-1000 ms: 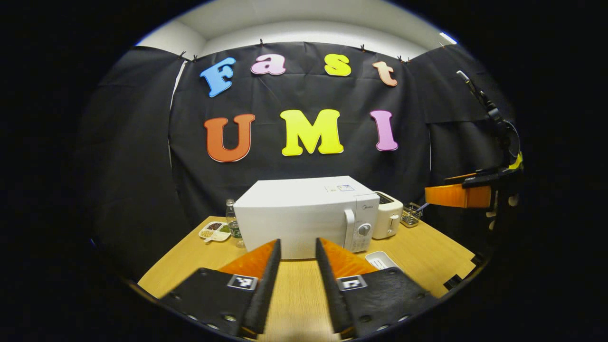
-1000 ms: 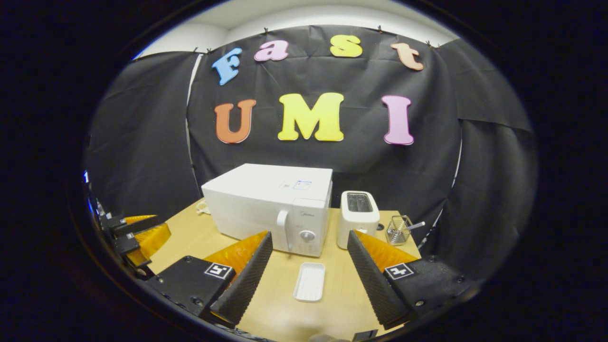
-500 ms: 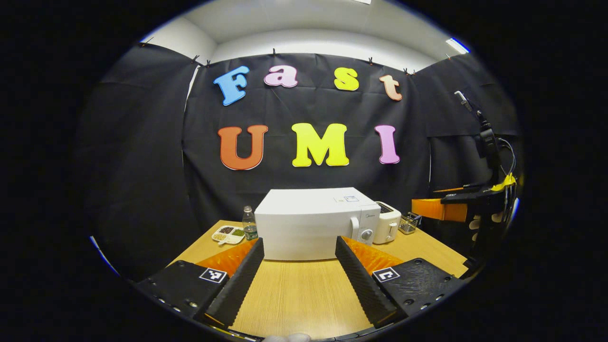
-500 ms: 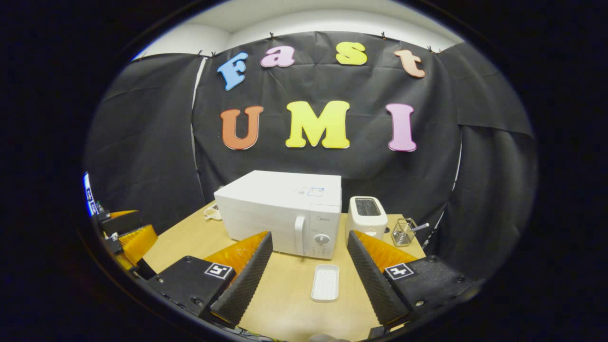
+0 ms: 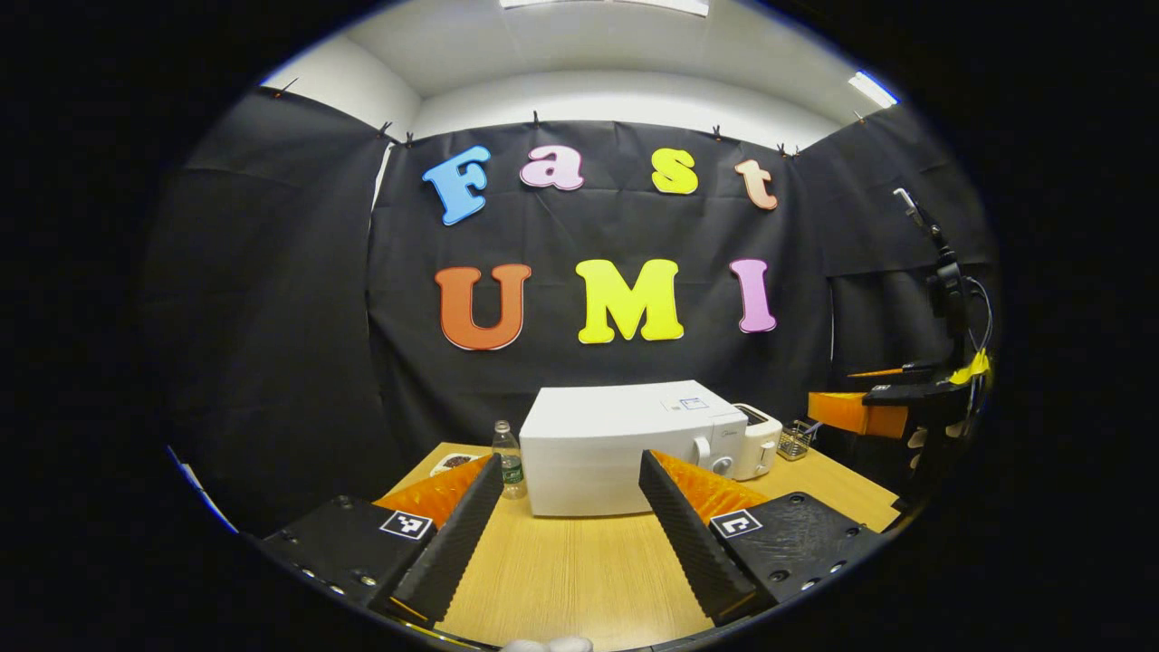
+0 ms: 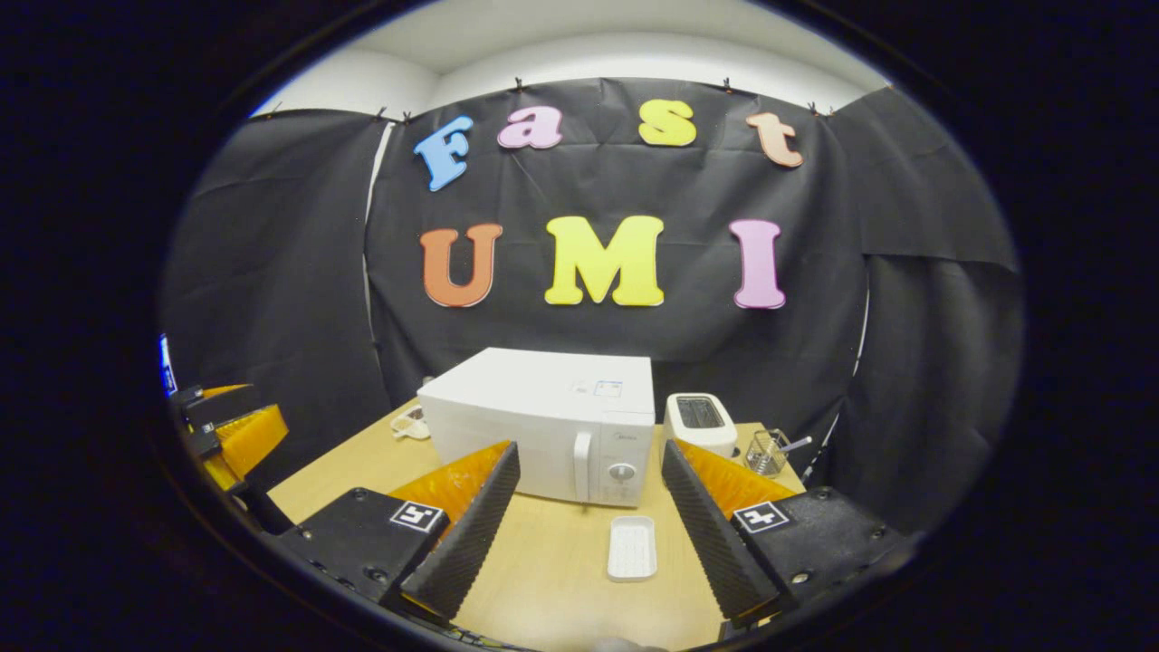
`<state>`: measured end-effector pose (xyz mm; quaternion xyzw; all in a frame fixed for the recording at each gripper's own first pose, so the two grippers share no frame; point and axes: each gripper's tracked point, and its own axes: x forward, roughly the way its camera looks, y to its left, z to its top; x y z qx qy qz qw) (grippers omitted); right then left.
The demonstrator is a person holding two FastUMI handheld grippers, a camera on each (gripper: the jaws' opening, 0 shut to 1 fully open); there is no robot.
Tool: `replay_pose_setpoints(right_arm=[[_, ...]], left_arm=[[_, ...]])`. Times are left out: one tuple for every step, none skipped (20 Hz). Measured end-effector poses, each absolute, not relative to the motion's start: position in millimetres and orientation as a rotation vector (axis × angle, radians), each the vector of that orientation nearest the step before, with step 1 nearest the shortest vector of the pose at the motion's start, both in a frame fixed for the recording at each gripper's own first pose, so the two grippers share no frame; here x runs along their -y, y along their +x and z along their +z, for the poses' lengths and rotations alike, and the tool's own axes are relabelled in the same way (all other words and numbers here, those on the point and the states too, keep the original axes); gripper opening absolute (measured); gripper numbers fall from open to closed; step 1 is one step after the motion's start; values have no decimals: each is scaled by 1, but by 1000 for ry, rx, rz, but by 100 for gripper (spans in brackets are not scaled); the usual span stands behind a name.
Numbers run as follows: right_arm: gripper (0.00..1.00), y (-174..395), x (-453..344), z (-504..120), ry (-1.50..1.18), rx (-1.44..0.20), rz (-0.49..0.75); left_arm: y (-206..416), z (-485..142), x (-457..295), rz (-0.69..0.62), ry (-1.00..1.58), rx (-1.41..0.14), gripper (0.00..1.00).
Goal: Open the microwave oven with the left hand, put the food in, and close the microwave oven.
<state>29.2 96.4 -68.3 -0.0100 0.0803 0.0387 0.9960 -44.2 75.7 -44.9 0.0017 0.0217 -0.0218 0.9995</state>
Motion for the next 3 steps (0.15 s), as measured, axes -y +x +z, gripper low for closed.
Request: replay_pose_setpoints(right_arm=[[95, 28, -97, -65, -15, -153, 75], [100, 27, -98, -62, -9, -147, 74], [100, 26, -99, -59, -8, -140, 71]], left_arm=[[-42, -41, -78, -41, 6, -35, 95], [-39, -38, -80, -38, 3, -29, 95], [-37, -35, -81, -42, -2, -27, 95]])
